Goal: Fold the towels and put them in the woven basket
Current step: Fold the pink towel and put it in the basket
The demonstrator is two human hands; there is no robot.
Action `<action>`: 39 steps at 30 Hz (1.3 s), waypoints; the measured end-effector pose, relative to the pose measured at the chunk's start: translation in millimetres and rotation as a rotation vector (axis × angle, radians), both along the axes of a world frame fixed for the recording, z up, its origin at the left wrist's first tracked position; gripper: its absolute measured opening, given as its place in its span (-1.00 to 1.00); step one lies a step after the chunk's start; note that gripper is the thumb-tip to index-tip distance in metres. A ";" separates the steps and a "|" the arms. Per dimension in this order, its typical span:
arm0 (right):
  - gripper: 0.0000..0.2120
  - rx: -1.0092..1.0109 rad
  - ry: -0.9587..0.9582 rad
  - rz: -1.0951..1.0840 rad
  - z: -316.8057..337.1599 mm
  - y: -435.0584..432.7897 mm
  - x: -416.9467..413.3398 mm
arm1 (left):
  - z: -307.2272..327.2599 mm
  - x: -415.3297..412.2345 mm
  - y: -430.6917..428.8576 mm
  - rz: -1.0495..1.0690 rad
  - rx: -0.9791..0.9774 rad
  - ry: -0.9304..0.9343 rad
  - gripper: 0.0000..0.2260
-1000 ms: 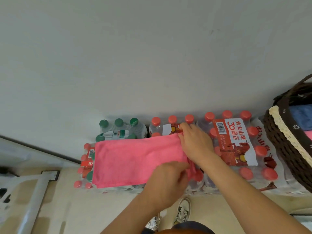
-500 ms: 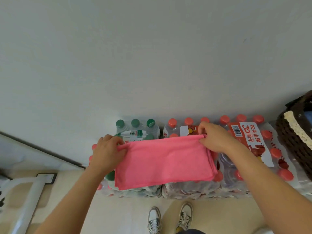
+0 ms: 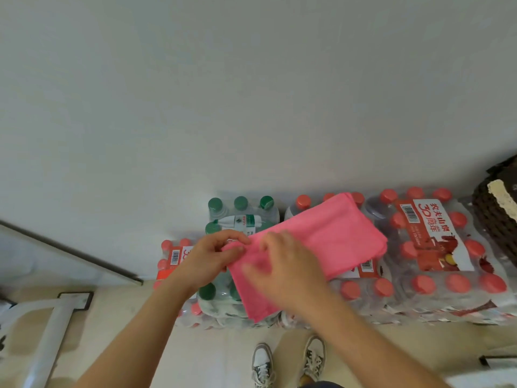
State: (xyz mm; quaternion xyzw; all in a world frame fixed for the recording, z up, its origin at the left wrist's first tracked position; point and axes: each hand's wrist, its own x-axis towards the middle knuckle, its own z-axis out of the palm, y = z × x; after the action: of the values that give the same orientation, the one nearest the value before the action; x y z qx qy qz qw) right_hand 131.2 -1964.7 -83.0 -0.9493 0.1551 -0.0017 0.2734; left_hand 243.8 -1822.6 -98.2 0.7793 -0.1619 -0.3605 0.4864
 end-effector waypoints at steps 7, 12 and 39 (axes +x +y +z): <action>-0.23 -0.266 0.015 -0.140 -35.9 58.4 -4.2 | 4.0 -0.1 -3.0 0.077 -0.182 0.333 -0.77; -0.30 -0.328 -0.043 -0.173 -42.2 60.5 -9.4 | -5.0 10.2 6.3 -0.108 -0.016 -0.069 -0.55; -0.89 0.246 -0.245 -0.257 93.5 -131.5 -69.7 | 63.0 -18.4 -101.4 -0.300 -0.209 -0.609 -0.84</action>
State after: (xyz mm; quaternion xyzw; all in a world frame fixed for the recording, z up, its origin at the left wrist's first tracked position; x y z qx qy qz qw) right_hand 61.5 -2096.2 10.5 -0.8739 0.2396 -0.1328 0.4017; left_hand 225.4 -1924.0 -35.1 0.7645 -0.4481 -0.1603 0.4347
